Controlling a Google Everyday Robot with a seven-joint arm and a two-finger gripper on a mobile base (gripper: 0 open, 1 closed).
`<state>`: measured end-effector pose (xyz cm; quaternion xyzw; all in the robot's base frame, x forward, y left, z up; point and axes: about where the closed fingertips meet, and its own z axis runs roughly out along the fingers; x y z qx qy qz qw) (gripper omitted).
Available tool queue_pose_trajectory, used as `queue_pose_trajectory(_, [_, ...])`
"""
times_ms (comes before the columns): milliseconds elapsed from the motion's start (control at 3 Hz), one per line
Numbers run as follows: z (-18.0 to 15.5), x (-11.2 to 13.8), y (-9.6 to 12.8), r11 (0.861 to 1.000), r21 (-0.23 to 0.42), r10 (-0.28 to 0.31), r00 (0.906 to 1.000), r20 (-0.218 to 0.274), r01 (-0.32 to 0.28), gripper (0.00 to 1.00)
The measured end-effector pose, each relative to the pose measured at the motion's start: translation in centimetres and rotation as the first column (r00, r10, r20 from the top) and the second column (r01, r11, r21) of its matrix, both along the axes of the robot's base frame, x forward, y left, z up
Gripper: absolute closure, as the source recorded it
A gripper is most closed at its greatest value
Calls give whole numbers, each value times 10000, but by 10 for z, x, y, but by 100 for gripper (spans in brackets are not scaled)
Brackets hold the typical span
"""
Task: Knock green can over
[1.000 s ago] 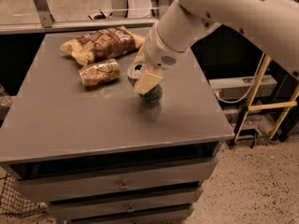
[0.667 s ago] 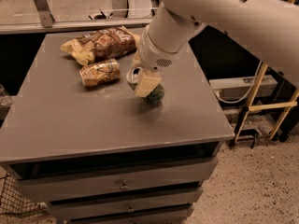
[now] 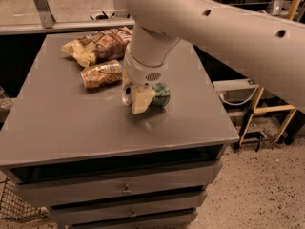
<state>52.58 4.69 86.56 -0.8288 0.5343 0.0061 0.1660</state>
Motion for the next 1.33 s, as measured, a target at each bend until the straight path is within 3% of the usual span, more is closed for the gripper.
queue_pose_trajectory(333, [-10,-12,12,9959,-322,841,9960,-305,-851,100])
queue_pose_trajectory(667, [-19,-25,23,9828,-475,1748,9816,-764,-1787,100])
queue_pose_trajectory(1000, [-18,-24,23,9834,-480,1710,9826,-724,-1747,82])
queue_pose_trajectory(1333, [-18,-25,23,9832,-486,1722,9825,-716,-1759,58])
